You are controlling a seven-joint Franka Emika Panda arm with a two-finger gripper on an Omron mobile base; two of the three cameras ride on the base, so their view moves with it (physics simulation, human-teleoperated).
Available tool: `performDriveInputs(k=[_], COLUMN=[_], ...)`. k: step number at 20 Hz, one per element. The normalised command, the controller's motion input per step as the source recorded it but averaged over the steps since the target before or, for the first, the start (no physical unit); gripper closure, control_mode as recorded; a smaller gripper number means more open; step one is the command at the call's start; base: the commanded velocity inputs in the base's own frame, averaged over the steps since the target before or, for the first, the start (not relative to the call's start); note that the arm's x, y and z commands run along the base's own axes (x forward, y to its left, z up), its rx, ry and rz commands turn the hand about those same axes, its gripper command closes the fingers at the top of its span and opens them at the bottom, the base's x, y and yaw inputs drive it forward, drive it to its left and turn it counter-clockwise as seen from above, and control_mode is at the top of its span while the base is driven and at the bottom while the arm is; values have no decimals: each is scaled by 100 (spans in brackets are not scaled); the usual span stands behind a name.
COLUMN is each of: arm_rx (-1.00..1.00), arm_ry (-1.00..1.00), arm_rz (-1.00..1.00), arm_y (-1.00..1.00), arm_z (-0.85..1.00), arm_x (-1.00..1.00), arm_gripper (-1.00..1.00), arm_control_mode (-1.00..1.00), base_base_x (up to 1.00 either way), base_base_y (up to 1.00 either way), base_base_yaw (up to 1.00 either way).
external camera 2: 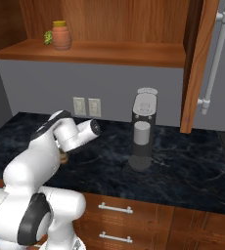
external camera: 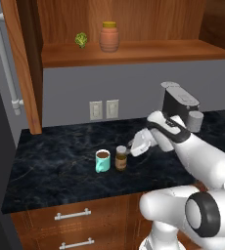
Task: Pick the cinnamon and honey bottle from the cabinet and place them next to the mug.
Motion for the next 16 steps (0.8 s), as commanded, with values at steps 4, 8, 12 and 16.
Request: performDriveInputs(k=[4, 8, 12, 16], arm_rx=[0, 0, 0, -1], arm_ry=[0, 0, 1, 4], arm_rz=[-14, -20, -26, -29], arm_y=[0, 0, 0, 0], arm_z=[65, 62, 51, 68], arm_x=[-39, -35, -9, -7], arm_gripper=[-100, -100, -100, -100], arm_control_mode=[-100, -100, -100, -100], base_base_x=[0, 0, 0, 0], base_base_y=[0, 0, 0, 0], base_base_yaw=[0, 0, 0, 0])
